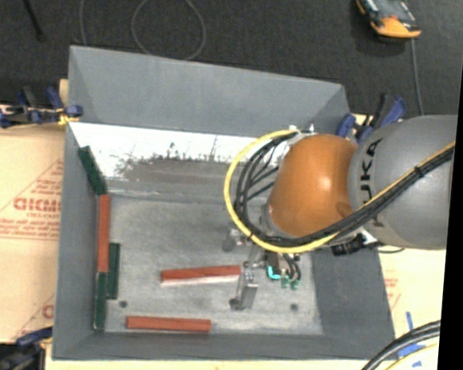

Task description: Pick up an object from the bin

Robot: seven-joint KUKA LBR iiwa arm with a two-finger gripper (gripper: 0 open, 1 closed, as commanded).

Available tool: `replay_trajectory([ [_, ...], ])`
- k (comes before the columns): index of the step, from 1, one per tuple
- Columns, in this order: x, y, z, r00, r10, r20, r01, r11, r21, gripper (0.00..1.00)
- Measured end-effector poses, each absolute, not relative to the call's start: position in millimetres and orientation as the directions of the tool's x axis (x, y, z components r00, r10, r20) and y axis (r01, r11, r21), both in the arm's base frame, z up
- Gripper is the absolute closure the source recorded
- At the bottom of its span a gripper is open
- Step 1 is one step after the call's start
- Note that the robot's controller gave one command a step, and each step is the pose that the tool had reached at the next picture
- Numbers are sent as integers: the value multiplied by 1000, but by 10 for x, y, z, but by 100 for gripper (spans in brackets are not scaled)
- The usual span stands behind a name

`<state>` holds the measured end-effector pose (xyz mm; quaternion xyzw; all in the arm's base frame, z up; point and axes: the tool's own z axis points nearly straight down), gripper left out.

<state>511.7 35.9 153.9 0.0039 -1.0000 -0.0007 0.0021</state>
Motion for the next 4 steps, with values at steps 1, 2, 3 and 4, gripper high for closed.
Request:
replay_trajectory([
  [1, 5380, 850, 661, -998, 70, 2, 70, 998, 2, 0],
  [2, 5251, 761, 1021, -997, 72, -3, 72, 997, 1, 0],
  [3, 5375, 920, 1003, -953, 304, -3, 304, 953, 3, 0],
  [4, 5222, 824, 685, -959, 283, 1, 283, 959, -3, 0],
])
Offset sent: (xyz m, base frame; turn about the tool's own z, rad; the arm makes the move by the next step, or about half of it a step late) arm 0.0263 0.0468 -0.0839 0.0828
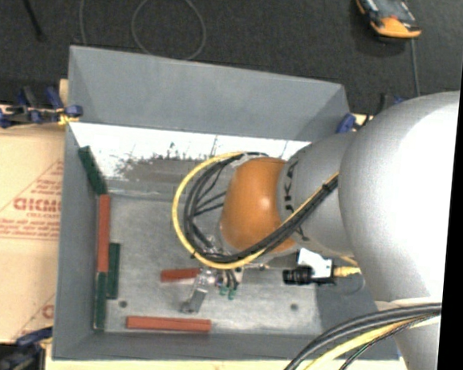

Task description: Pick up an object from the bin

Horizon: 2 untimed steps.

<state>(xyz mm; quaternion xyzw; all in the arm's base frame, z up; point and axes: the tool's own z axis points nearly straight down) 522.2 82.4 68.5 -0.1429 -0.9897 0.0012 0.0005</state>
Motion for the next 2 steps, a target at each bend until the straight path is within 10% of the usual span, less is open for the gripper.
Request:
replay_trajectory([
  [1, 5231, 812, 691, -958, 286, -1, 286, 958, -1, 0],
  [2, 5235, 813, 697, -958, 287, -2, 287, 958, 0, 100],
])
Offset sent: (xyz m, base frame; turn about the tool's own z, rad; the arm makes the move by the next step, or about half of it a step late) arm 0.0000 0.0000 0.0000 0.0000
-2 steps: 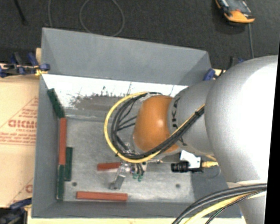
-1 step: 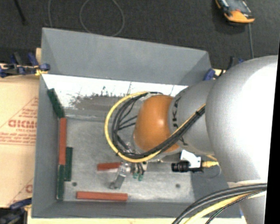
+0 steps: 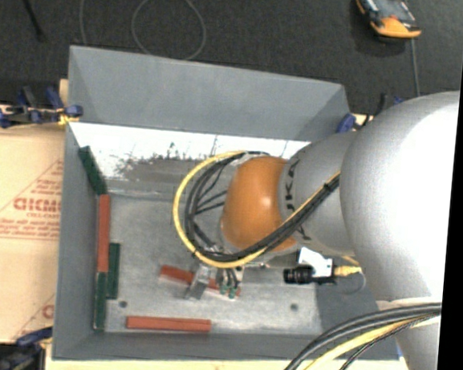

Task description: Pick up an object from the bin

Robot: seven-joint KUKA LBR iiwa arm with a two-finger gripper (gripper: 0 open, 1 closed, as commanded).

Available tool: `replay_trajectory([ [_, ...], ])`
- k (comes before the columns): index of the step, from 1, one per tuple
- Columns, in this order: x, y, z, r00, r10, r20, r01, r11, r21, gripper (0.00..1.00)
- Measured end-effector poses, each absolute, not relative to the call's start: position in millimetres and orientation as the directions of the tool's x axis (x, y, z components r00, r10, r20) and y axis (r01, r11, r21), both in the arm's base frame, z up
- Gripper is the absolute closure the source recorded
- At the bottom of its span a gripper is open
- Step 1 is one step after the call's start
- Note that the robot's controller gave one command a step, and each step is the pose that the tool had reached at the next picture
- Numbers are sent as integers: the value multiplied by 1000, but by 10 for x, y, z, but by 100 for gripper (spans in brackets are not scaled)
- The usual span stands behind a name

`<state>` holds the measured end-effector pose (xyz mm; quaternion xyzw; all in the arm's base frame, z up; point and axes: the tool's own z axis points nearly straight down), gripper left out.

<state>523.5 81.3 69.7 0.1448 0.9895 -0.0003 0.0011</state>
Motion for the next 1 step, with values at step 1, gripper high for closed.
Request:
replay_trajectory([
  [1, 5258, 807, 1341, -958, 285, -7, 285, 958, 4, 100],
])
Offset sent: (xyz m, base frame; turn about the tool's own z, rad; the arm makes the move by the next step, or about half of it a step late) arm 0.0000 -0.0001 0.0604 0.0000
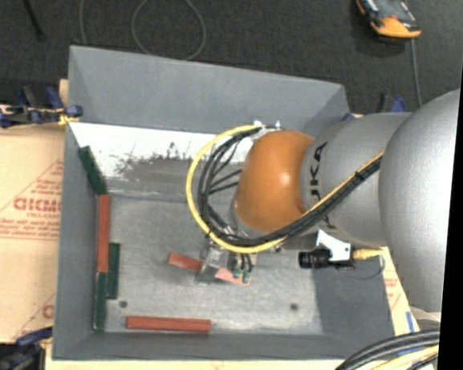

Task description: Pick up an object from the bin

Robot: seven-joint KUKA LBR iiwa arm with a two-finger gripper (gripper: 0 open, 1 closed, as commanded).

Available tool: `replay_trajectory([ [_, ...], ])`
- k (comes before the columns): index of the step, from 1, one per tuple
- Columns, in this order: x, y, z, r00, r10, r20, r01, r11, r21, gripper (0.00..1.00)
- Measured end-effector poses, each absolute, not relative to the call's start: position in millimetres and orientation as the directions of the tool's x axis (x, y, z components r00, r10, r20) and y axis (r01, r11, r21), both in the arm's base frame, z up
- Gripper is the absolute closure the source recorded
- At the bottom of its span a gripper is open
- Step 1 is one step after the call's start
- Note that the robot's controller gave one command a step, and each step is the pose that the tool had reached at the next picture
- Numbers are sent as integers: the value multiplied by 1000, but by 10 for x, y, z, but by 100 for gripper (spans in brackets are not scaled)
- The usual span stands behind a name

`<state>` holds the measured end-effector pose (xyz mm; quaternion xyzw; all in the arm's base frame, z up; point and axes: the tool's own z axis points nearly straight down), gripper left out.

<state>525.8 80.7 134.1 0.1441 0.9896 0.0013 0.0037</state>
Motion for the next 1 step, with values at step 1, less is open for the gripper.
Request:
replay_trajectory([
  [1, 5280, 802, 1991, -959, 282, -8, 282, 959, 4, 100],
])
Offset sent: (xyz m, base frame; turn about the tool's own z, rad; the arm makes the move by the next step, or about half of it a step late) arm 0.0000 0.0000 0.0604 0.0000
